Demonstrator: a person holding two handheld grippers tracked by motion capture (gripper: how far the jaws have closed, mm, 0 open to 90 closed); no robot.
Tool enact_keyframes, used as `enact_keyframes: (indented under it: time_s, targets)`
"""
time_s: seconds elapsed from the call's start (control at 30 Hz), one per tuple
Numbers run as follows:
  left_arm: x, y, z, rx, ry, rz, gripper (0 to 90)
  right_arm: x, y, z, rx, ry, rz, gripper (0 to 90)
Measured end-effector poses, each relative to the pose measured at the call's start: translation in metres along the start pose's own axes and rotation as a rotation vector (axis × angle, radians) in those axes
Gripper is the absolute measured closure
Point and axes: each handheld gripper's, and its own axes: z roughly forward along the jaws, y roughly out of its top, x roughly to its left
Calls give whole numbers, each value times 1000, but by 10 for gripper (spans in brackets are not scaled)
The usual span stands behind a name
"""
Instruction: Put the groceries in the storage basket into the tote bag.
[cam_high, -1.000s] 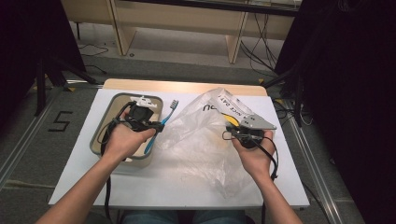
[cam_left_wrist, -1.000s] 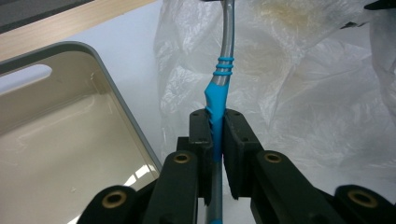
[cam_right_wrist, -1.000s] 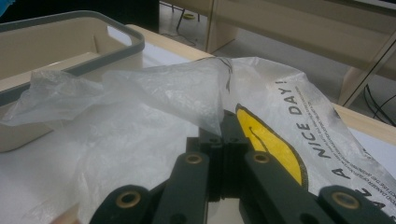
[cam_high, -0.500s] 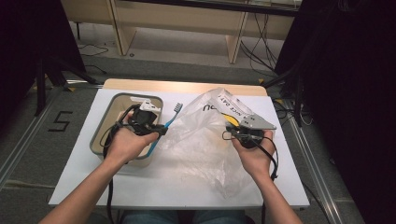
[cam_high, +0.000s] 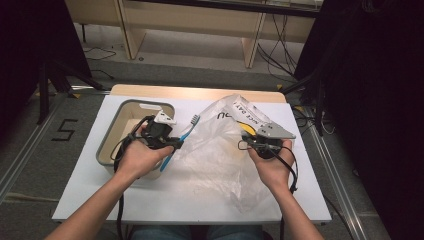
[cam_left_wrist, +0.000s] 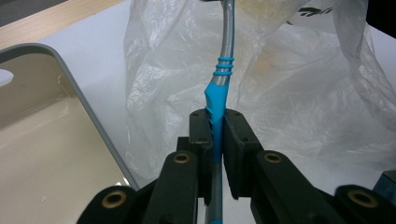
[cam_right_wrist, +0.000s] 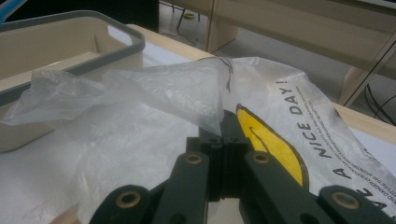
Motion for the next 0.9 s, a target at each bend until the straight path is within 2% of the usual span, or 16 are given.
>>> enact_keyframes:
  time_s: [0.33,0.5,0.9]
  targets:
    - [-16,-2,7,18,-27,53,822,0,0,0,-1,0,1,900]
    - [-21,-4,12,26,-36,56,822,0,0,-1,0,1,1,900]
    - [-36,-8,24,53,-64,94,822,0,0,-1,0,1,2,900]
